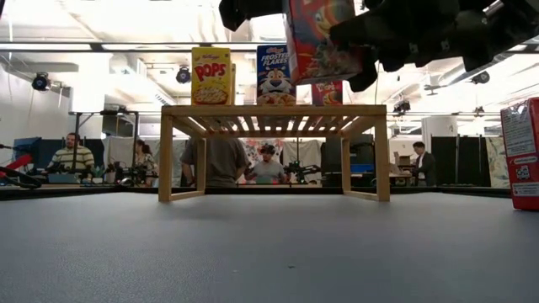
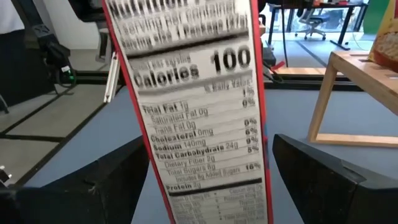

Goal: Stack cereal on shelf
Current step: Put the bottom red cereal box aligned with the other red cereal box on the shelf

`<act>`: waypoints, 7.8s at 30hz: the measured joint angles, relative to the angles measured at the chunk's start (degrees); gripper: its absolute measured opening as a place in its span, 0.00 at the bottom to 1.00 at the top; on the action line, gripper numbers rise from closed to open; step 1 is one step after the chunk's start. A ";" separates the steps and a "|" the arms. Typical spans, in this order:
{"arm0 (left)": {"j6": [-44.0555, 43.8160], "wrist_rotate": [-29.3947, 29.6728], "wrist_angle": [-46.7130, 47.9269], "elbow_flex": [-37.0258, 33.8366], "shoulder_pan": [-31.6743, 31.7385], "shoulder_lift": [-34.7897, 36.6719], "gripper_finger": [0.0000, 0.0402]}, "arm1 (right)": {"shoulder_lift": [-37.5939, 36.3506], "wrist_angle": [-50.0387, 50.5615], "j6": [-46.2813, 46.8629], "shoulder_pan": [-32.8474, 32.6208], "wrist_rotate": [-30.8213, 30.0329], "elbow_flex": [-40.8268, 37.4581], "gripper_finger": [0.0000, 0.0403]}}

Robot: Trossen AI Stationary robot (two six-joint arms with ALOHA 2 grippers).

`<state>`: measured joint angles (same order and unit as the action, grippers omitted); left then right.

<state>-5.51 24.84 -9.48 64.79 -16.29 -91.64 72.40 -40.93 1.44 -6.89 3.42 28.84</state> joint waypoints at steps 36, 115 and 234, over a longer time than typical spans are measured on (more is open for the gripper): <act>-1.46 0.00 1.60 0.00 -0.02 0.00 0.42 | -0.40 0.12 -0.99 -0.11 1.56 -0.03 0.46; 6.30 0.07 -27.86 -36.44 -6.10 30.03 0.70 | 3.61 -7.35 1.52 62.01 56.82 5.40 0.46; 3.27 0.07 -25.59 -36.48 -6.10 29.99 0.70 | -21.18 23.07 -10.36 43.67 20.35 -0.53 0.59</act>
<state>-2.24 24.91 -35.07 28.32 -22.39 -61.65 51.22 -17.87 -8.93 36.77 23.77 28.32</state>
